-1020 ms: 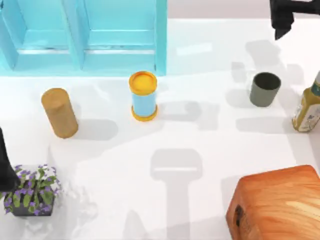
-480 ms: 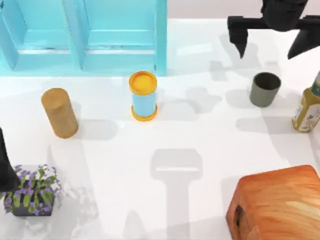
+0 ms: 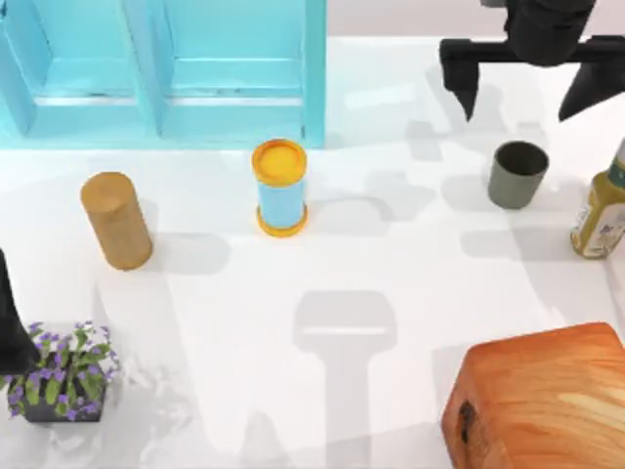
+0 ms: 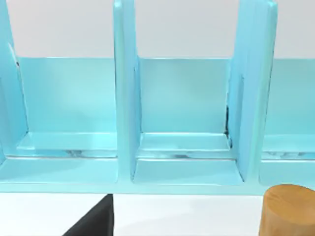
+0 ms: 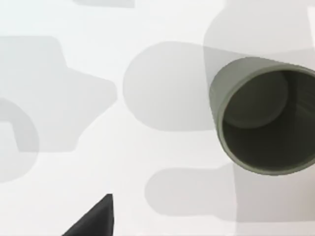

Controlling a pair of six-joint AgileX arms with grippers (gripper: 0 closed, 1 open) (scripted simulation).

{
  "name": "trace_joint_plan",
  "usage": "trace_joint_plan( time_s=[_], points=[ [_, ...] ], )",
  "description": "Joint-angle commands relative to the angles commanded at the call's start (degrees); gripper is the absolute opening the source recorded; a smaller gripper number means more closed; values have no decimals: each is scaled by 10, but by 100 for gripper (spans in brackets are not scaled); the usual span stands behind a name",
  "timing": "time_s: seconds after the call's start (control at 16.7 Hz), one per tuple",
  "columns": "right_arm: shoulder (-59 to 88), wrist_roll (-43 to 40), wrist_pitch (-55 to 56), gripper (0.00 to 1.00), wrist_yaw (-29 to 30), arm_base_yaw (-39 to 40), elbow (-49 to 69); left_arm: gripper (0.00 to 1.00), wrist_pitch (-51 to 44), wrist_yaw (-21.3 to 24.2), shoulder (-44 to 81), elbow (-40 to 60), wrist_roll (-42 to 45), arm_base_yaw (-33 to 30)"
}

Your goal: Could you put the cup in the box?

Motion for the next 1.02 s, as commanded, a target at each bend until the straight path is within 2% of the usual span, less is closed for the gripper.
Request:
trace_joint_plan(
  time_s=[0.18, 0.54, 0.9, 1.02],
  points=[
    [0, -2, 40, 100, 1, 1, -41, 100, 0, 0, 0, 0, 0, 0],
    [5, -2, 199, 100, 1, 0, -193, 100, 0, 0, 0, 0, 0, 0],
    [7, -2, 219, 100, 1, 0, -213, 100, 0, 0, 0, 0, 0, 0],
    [7, -2, 219, 85, 1, 0, -213, 100, 0, 0, 0, 0, 0, 0]
  ],
)
